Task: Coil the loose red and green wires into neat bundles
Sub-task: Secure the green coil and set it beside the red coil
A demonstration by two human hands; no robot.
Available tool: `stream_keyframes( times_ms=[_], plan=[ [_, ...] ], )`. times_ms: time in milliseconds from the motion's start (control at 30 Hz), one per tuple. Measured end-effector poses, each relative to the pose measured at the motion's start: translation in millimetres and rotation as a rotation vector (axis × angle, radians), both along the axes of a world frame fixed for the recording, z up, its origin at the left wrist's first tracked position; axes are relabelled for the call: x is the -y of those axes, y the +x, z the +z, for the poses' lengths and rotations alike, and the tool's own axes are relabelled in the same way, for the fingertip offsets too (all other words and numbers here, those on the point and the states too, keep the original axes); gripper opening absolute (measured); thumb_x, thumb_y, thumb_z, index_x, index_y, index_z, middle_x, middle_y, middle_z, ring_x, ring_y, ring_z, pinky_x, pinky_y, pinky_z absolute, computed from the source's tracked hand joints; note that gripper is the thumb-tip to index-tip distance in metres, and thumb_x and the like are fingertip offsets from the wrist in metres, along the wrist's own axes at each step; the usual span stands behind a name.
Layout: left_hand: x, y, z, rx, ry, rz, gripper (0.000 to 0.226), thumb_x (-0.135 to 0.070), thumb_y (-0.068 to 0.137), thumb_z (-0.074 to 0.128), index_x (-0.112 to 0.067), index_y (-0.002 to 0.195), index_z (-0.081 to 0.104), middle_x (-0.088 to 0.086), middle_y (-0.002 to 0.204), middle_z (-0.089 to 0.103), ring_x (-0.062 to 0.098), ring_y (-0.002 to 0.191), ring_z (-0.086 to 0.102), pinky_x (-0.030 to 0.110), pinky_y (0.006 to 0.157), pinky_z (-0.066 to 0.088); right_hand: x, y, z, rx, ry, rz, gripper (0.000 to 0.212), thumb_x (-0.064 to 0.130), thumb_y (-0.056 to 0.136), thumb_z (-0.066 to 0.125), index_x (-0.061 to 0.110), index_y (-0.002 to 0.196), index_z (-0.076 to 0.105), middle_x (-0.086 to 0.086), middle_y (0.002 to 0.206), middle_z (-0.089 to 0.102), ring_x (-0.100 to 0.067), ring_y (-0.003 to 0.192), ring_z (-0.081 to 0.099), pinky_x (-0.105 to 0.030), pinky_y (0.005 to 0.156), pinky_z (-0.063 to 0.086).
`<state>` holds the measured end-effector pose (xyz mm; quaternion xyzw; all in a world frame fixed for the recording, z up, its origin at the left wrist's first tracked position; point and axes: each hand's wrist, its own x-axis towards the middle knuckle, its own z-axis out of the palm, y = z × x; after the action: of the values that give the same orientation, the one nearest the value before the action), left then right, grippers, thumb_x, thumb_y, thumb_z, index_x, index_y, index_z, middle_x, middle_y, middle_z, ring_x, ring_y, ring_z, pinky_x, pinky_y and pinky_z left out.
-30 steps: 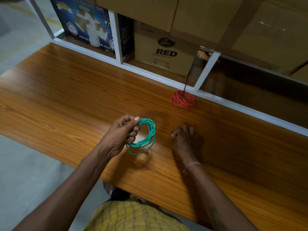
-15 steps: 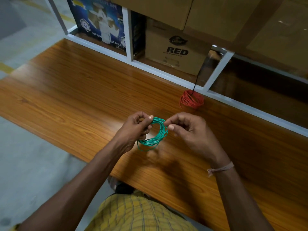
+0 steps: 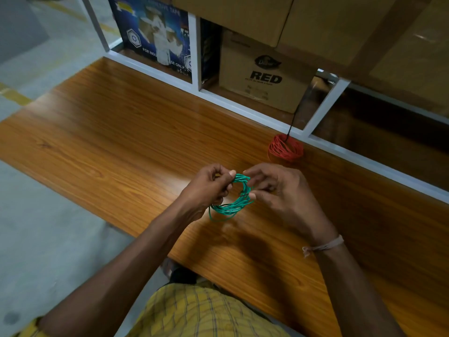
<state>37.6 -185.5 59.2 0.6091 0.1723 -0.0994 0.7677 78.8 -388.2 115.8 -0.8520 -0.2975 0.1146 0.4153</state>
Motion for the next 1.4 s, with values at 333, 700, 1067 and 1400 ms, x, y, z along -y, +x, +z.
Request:
stream_keyframes(
  times_ms=[333, 700, 1067, 1400],
  plan=[
    [0, 6, -6, -0.021, 0.134, -0.011, 0.018, -0.032, 0.106, 0.066, -0.019, 0.099, 0.057, 0.0, 0.075, 0.063, 0.005, 0.054, 0.049, 0.023, 0.047, 0.036, -6, 8, 0, 0.219, -0.223, -0.018, 0.016, 0.014, 0.076, 0.093, 0.018, 0.079, 0.078, 0.008, 0.094, 0.062, -0.01, 0.082, 0.063, -0.035, 0.067, 0.058],
    [16, 8, 12, -0.073, -0.034, 0.024, 0.017, -0.025, 0.109, 0.06, -0.016, 0.1, 0.049, 0.002, 0.07, 0.056, 0.004, 0.045, 0.041, 0.018, 0.04, 0.03, -21, -5, -28, 0.508, -0.228, -0.173, 0.02, 0.009, 0.086, 0.081, 0.011, 0.077, 0.063, -0.001, 0.087, 0.054, -0.019, 0.081, 0.055, -0.041, 0.061, 0.054],
    [14, 10, 20, -0.158, -0.247, -0.078, 0.02, -0.019, 0.112, 0.055, -0.009, 0.095, 0.057, -0.001, 0.068, 0.049, 0.001, 0.043, 0.034, 0.013, 0.036, 0.026, -15, -11, -37, 0.7, -0.174, -0.198, 0.018, 0.007, 0.093, 0.076, 0.008, 0.079, 0.063, -0.006, 0.084, 0.057, -0.019, 0.078, 0.052, -0.037, 0.06, 0.048],
    [11, 5, 30, 0.034, 0.008, -0.106, 0.014, -0.019, 0.111, 0.056, -0.007, 0.111, 0.062, 0.001, 0.074, 0.056, 0.004, 0.05, 0.04, 0.016, 0.044, 0.03, -7, -2, -21, 0.326, -0.026, -0.204, 0.006, 0.017, 0.096, 0.075, 0.015, 0.093, 0.069, 0.006, 0.098, 0.054, -0.009, 0.081, 0.057, -0.034, 0.066, 0.055]
  ],
)
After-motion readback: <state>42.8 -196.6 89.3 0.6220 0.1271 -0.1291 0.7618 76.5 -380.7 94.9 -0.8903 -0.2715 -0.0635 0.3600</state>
